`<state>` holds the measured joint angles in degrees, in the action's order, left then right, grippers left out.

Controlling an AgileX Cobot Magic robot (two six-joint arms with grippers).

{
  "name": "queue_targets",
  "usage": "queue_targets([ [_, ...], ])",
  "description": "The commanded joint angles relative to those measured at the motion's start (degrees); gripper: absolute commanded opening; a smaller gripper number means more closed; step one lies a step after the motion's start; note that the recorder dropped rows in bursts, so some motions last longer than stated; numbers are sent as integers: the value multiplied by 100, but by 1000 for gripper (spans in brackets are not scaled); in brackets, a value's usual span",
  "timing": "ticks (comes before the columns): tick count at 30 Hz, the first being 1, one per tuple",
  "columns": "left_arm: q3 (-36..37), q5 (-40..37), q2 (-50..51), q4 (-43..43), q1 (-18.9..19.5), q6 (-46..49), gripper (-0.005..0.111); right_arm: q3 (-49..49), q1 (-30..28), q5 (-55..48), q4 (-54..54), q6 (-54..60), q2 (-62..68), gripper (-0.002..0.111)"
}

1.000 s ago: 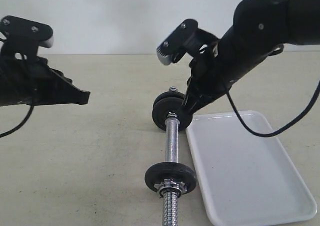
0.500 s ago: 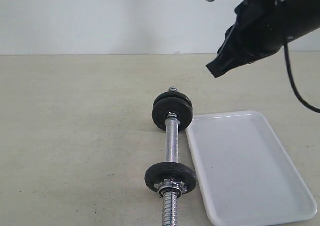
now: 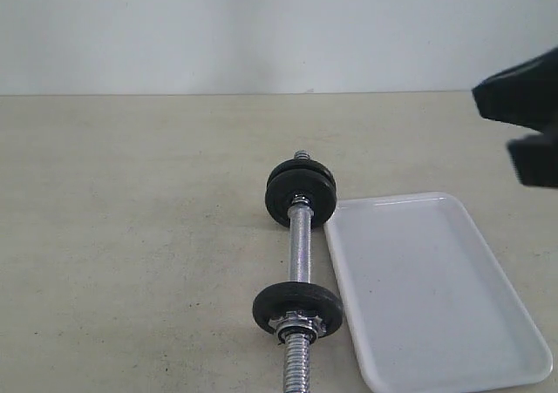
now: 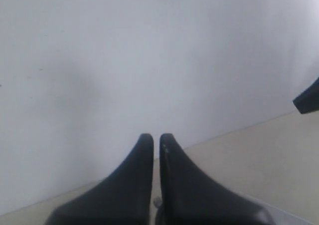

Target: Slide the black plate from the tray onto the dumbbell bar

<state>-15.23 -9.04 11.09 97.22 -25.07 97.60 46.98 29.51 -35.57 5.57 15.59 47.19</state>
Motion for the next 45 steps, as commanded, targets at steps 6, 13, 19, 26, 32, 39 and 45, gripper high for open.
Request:
queue_targets([
  [6,557,-451,-240,-70,-32,-34,4,-1024,-37,-1021,382,37,-3123,0],
  [13,812,-337,-240,-70,-32,-34,4,-1029,-37,-1689,96,-3,-4719,0],
  [19,823,-874,-311,-70,-32,-34,4,-853,-36,-2568,6,-72,-4719,0],
  [26,823,-935,-324,-87,-32,20,4,-853,-36,-2440,-74,-72,-4719,0],
  [32,823,213,-324,-88,-32,163,4,-853,-36,-2225,-838,-72,-4719,0],
  [39,955,689,-324,-71,-32,163,4,-853,-36,-2281,-2081,-204,-4719,0],
  [45,986,536,-324,-70,-32,-6,4,-973,-36,-1946,-1924,-773,-4719,0],
])
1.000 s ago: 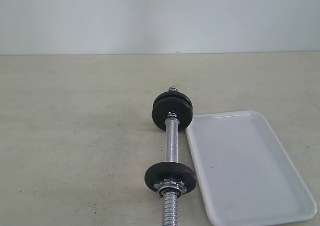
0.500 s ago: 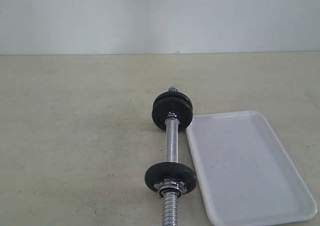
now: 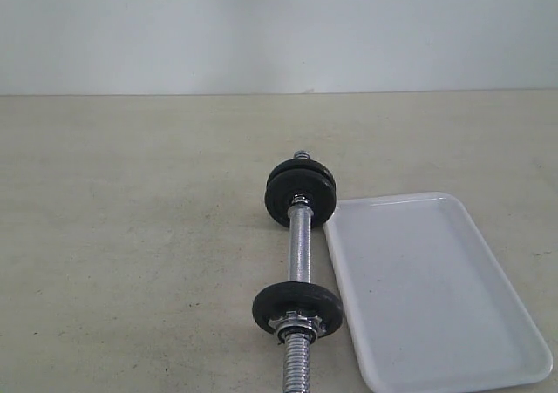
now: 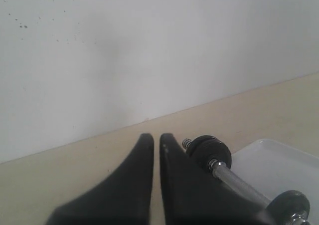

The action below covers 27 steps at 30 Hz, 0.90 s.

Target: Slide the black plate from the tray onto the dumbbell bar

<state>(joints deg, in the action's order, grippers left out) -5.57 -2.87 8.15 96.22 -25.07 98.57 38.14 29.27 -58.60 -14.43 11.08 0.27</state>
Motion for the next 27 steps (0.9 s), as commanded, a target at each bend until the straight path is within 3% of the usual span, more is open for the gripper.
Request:
queue_targets([
  [1,20,-80,-30,29,-32,-104,4,-186,-12,568,158,-322,-27,0],
  [8,20,-80,-30,29,-32,-104,4,-1299,-12,2592,471,-322,-27,0],
  [13,20,-80,-30,29,-32,-104,4,-1991,-12,3504,537,-772,-27,0],
  [27,20,-34,-30,29,-32,-102,4,-2888,-12,4311,537,-1424,-27,0],
])
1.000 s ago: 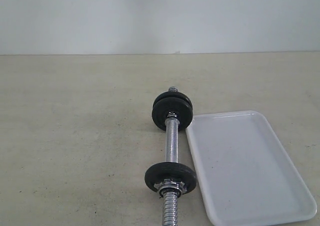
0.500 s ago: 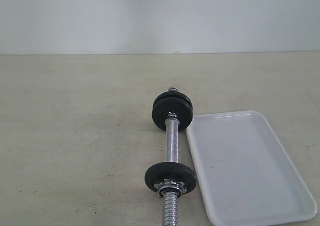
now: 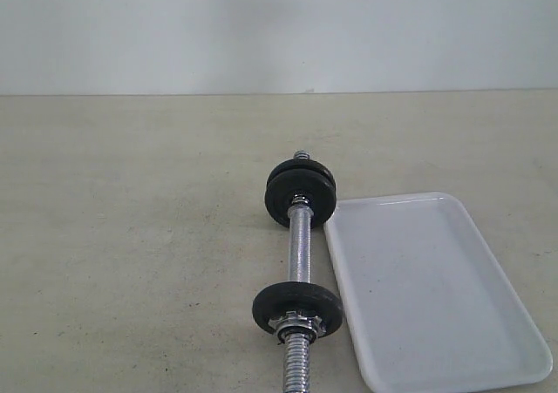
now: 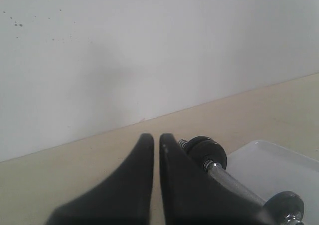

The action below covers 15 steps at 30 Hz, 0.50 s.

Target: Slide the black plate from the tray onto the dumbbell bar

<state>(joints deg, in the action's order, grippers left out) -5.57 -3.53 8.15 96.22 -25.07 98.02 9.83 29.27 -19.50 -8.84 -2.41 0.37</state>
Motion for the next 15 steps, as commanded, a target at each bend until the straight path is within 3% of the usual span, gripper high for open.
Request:
queue_targets([
  [1,20,32,-30,29,-32,-47,4,-47,-12,479,-21,-75,-37,0],
  [15,20,69,-30,29,-32,-47,4,-47,-12,966,-21,-112,-37,0],
])
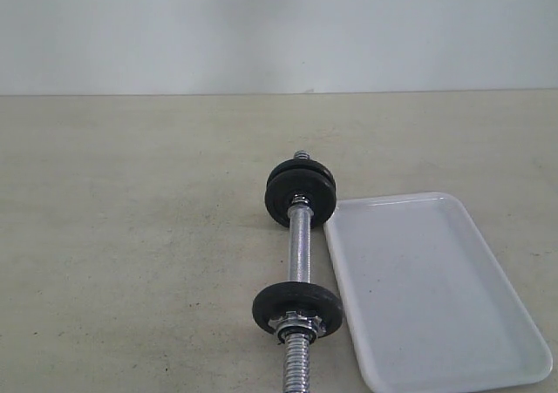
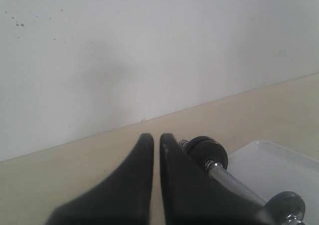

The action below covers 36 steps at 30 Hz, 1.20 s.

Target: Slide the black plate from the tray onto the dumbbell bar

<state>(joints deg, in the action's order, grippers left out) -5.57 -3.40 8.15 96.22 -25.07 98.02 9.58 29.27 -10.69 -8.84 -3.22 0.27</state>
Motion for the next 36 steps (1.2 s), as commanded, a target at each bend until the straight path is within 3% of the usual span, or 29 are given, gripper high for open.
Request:
queue_targets([
  [1,20,57,-30,29,-32,-47,4,-22,-12,85,-21,-31,-27,0],
  [9,20,57,-30,29,-32,-47,4,-22,-77,-315,-59,-19,-27,0],
  [13,20,57,-30,29,-32,-47,4,-22,-704,-1064,-60,-91,-27,0],
  [26,20,57,-30,29,-32,-47,4,-33,-2342,-1632,104,-64,-27,0],
  [36,20,57,-30,29,-32,-47,4,-33,-2437,-1687,68,267,-27,0],
])
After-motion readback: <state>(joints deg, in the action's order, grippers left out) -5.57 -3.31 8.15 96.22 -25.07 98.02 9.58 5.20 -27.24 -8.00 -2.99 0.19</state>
